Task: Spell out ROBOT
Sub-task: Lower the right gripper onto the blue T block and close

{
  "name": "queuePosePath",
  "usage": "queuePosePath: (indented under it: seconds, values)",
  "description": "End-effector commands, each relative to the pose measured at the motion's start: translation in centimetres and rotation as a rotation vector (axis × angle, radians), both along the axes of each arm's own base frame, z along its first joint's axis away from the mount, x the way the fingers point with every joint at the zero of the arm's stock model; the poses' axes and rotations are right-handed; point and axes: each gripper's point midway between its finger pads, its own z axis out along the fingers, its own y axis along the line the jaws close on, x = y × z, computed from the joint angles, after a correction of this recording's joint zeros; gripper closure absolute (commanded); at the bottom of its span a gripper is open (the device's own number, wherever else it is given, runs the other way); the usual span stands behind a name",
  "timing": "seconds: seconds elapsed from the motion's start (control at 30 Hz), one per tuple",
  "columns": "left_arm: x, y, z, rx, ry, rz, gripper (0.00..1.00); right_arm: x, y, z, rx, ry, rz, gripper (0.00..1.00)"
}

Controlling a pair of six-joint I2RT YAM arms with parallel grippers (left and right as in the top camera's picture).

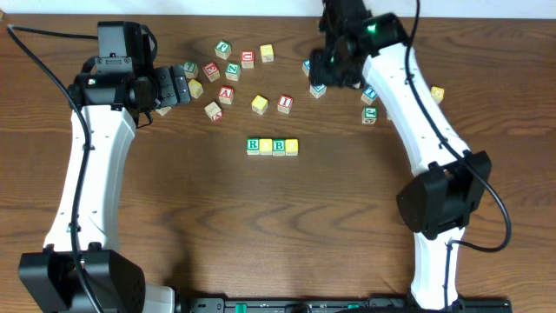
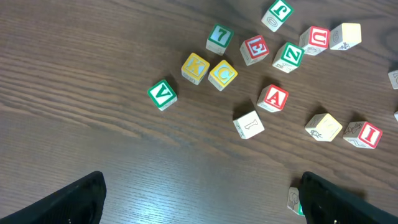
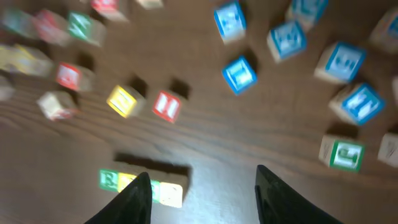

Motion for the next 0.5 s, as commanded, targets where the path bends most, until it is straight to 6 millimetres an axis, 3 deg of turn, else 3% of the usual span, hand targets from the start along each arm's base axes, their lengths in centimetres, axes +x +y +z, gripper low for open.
queuePosePath:
  seconds: [0.0, 0.27, 0.47]
  values:
    - [0.3, 0.2, 1.1, 0.009, -0.027, 0.0, 0.03, 0.7, -0.1, 4.3, 0.027, -0.11, 0.013, 0.5]
    - [0.3, 0.2, 1.1, 0.009, -0.027, 0.001, 0.03, 2.4, -2.6, 4.6, -0.018, -0.155, -0.088, 0.5]
    - [0.2, 0.2, 1.1, 0.009, -0.027, 0.0, 0.03, 3.1, -3.2, 5.0, -0.01, -0.174, -0.163, 0.5]
